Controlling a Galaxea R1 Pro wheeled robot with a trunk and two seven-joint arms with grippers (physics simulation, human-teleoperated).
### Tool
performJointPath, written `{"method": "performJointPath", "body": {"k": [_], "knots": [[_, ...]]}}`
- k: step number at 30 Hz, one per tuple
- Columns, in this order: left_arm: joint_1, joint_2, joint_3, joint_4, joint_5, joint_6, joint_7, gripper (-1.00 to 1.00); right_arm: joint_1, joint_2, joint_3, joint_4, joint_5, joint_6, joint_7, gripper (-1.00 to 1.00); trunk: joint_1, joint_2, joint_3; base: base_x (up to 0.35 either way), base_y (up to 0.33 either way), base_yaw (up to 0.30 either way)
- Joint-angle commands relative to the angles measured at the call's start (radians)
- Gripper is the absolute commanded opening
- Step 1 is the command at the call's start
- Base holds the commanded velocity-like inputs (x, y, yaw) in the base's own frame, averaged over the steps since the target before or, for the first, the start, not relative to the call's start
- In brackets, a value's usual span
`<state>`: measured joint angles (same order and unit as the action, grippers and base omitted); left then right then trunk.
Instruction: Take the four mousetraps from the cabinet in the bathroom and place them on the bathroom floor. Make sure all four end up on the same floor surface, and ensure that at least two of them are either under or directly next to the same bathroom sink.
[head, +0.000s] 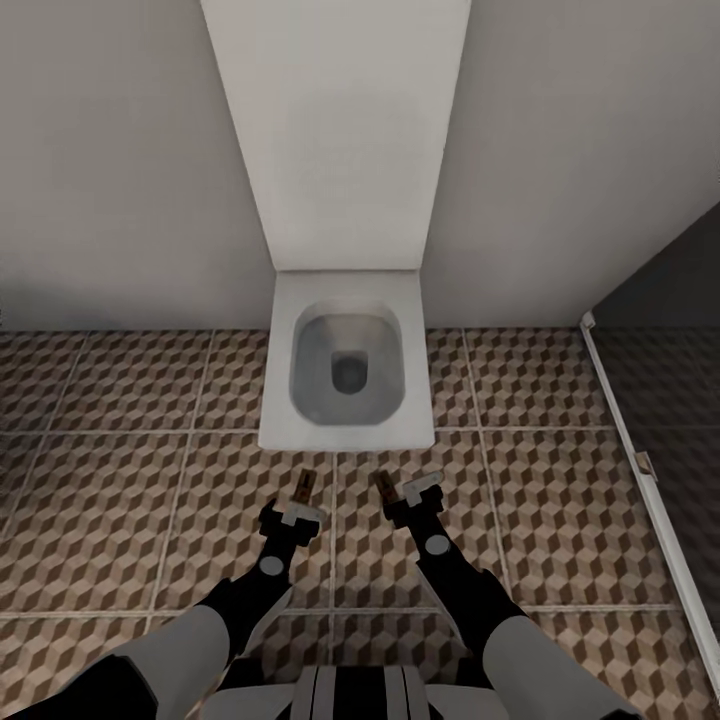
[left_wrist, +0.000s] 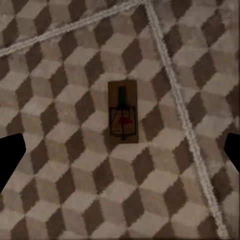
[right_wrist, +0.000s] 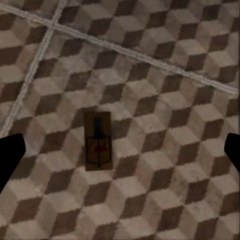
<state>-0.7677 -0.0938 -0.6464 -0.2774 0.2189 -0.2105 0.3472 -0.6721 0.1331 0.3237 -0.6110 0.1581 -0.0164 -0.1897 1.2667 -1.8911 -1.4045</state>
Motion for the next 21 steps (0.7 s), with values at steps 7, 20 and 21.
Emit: {"method": "performJointPath", "body": {"k": [7,20,21], "knots": [[-0.001,0.001,-0.009,0.030,0.010,-0.010,-0.018,1.00,0.000,-0.013,0.004,0.040,0.006,-0.041,-0.005,1.00,-0.027,0.049,0.022,0.000,0.000,0.000],[0.011,0.002,-0.007,0.169,0.011,-0.056,-0.071,1.00,0.000,-0.033,0.004,0.237,0.005,-0.212,-0.001,1.00,-0.077,0.140,0.062,0.000,0.000,0.000],[0.011,0.002,-0.007,0.182,0.011,-0.068,-0.073,1.00,0.000,-0.033,0.004,0.251,0.005,-0.221,-0.001,1.00,-0.081,0.147,0.066,0.000,0.000,0.000]]}}
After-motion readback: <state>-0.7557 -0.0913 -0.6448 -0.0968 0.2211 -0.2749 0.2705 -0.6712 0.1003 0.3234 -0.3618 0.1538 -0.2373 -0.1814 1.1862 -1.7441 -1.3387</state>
